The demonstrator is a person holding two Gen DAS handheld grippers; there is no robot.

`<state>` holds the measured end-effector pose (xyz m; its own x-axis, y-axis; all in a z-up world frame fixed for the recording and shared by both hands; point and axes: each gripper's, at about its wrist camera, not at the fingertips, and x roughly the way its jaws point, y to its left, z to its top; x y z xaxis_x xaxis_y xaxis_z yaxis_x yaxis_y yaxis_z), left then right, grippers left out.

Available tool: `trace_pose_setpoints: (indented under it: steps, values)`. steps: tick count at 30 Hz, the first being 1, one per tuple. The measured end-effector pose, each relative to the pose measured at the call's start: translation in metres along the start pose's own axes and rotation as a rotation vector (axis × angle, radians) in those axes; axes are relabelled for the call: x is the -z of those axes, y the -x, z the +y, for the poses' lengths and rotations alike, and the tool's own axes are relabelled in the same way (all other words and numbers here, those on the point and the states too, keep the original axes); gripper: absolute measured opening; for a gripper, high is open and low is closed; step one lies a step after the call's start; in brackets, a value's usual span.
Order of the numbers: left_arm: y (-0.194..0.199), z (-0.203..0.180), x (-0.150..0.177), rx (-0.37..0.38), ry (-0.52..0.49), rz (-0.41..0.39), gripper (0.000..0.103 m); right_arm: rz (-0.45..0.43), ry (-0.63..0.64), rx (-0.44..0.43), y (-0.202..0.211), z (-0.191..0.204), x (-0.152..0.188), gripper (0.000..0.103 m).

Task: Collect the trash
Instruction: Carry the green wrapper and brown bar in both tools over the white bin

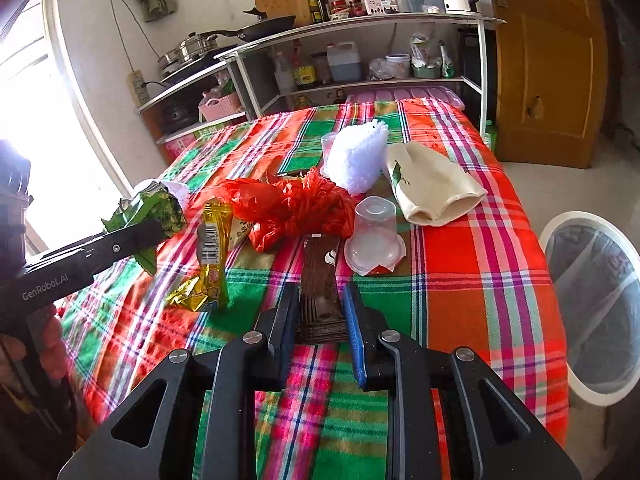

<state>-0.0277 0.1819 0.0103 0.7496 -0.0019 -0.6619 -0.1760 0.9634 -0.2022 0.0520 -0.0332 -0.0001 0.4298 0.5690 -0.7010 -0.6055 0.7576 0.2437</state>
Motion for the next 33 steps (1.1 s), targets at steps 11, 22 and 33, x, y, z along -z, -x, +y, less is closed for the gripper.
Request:
trace_pose_setpoints:
  steps: [11, 22, 33]
  values:
    - [0.009, -0.043, -0.01, 0.067, -0.087, -0.036, 0.041, -0.107, -0.027, 0.043, 0.063, -0.016, 0.017, 0.024]
    - [-0.024, -0.133, -0.028, 0.237, -0.219, -0.004, 0.041, -0.223, -0.172, 0.282, 0.127, -0.092, 0.017, 0.024]
    - [-0.074, -0.235, -0.021, 0.383, -0.353, 0.108, 0.041, -0.195, -0.285, 0.442, 0.145, -0.166, 0.033, 0.024]
